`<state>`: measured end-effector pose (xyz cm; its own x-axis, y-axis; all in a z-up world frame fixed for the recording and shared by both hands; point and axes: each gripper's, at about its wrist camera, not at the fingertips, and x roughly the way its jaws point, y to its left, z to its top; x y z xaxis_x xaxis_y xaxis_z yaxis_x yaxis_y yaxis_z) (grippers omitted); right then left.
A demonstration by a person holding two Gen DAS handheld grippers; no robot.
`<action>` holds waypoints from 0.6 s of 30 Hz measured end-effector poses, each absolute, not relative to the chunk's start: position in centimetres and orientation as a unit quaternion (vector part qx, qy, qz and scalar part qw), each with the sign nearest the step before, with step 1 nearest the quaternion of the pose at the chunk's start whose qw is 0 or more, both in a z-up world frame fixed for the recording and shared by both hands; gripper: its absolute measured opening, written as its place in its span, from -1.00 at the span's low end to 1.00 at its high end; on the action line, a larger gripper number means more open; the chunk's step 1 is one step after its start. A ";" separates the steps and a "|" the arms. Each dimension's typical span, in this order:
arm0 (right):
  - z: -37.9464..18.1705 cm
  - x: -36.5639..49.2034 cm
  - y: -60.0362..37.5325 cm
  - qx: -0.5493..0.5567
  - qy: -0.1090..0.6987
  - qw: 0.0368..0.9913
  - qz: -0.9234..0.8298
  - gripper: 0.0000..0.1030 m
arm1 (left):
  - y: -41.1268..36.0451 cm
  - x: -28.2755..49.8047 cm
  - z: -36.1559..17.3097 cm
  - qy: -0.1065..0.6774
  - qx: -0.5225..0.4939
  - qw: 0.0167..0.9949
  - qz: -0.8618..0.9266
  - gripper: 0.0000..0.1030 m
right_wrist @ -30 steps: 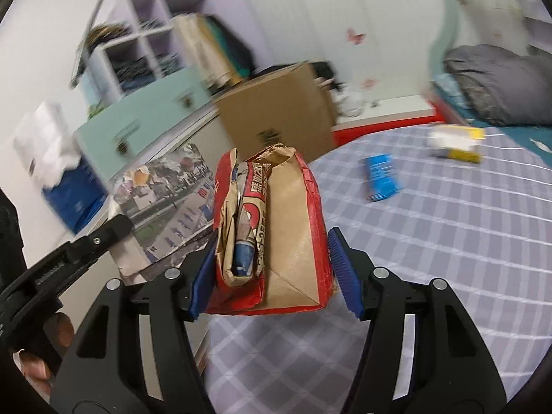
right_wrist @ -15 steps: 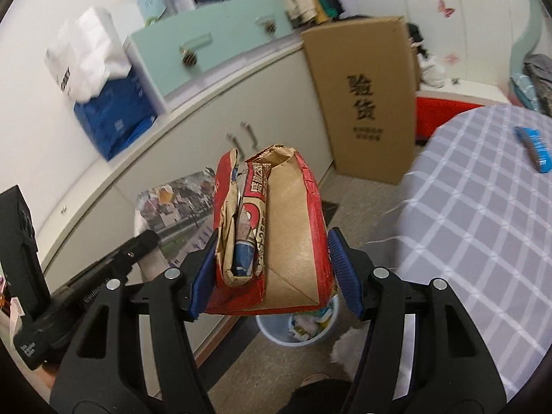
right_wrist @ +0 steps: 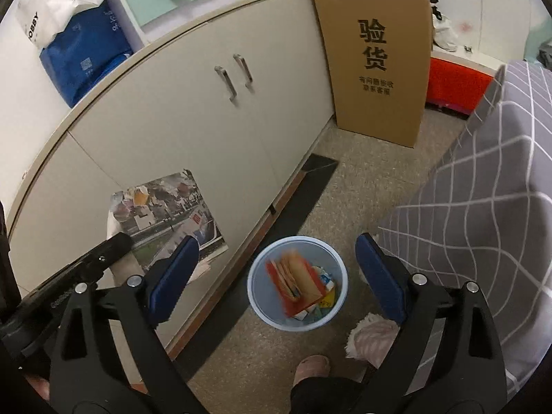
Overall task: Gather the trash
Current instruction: 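Carry the paper bag and newspaper toward the wastebasket with both tools, then open the right tool then the left tool to drop them into the wastebasket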
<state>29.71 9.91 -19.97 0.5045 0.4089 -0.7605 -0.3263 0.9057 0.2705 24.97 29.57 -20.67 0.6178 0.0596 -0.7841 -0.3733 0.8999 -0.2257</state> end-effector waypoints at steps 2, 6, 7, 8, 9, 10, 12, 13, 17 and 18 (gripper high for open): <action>-20.0 29.7 9.5 0.044 0.454 0.865 0.210 0.75 | 29.2 25.4 -21.0 0.426 -0.188 0.877 0.119 -0.79; -19.6 29.6 8.7 0.047 0.456 0.865 0.204 0.75 | 28.2 26.0 -20.8 0.429 -0.181 0.878 0.109 -0.79; -19.5 29.6 8.7 0.047 0.455 0.865 0.204 0.75 | 27.9 26.0 -20.7 0.428 -0.179 0.879 0.107 -0.79; -19.3 29.5 8.5 0.044 0.451 0.868 0.204 0.75 | 27.7 26.2 -20.5 0.428 -0.177 0.880 0.105 -0.79; -19.1 29.4 8.5 0.042 0.449 0.869 0.203 0.75 | 27.4 26.5 -20.4 0.428 -0.176 0.881 0.103 -0.79; -18.9 29.3 8.4 0.041 0.446 0.871 0.203 0.75 | 27.2 26.6 -20.3 0.428 -0.175 0.881 0.101 -0.79; -18.5 29.2 8.2 0.042 0.442 0.873 0.201 0.75 | 26.8 26.8 -20.2 0.428 -0.173 0.882 0.098 -0.79; -18.3 29.1 8.1 0.043 0.441 0.874 0.201 0.75 | 26.7 26.9 -20.1 0.428 -0.172 0.882 0.097 -0.79; -17.6 28.9 7.8 0.050 0.433 0.877 0.203 0.75 | 26.3 27.3 -19.9 0.429 -0.165 0.883 0.094 -0.78; -17.4 28.9 7.6 0.053 0.430 0.878 0.203 0.75 | 26.3 27.4 -19.8 0.428 -0.165 0.883 0.095 -0.78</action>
